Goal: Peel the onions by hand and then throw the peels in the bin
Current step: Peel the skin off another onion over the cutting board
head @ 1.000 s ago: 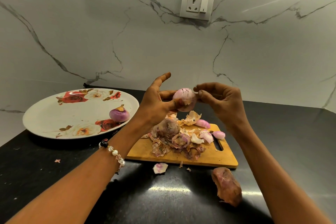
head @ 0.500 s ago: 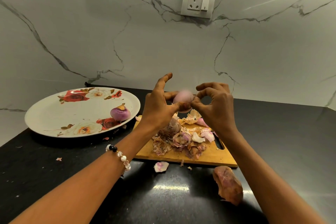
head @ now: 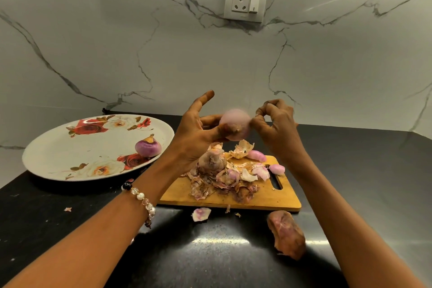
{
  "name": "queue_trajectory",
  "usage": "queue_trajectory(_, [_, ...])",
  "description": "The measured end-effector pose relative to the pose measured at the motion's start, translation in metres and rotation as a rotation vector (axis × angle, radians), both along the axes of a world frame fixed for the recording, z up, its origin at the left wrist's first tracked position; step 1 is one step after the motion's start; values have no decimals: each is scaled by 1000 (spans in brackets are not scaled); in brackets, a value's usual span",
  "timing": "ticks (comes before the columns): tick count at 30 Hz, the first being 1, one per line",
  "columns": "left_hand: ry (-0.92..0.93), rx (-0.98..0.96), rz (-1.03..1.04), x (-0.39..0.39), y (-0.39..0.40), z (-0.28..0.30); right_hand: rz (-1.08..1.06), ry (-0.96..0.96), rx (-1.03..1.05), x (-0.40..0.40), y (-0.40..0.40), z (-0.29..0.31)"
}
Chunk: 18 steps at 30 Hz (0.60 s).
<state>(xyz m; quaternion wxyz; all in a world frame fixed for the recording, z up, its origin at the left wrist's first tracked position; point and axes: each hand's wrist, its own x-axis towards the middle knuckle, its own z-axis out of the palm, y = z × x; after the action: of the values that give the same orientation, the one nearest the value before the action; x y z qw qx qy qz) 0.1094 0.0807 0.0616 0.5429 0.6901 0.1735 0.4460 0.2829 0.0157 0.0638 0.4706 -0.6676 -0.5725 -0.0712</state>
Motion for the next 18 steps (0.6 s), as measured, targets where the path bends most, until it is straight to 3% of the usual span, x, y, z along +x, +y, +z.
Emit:
queue_trajectory(14, [-153,-523,-191,-4,8,1,411,196,200,4,-7,5])
queue_trajectory(18, [-204,-598,-229,-4,6,3,521,167,132,0,-9,6])
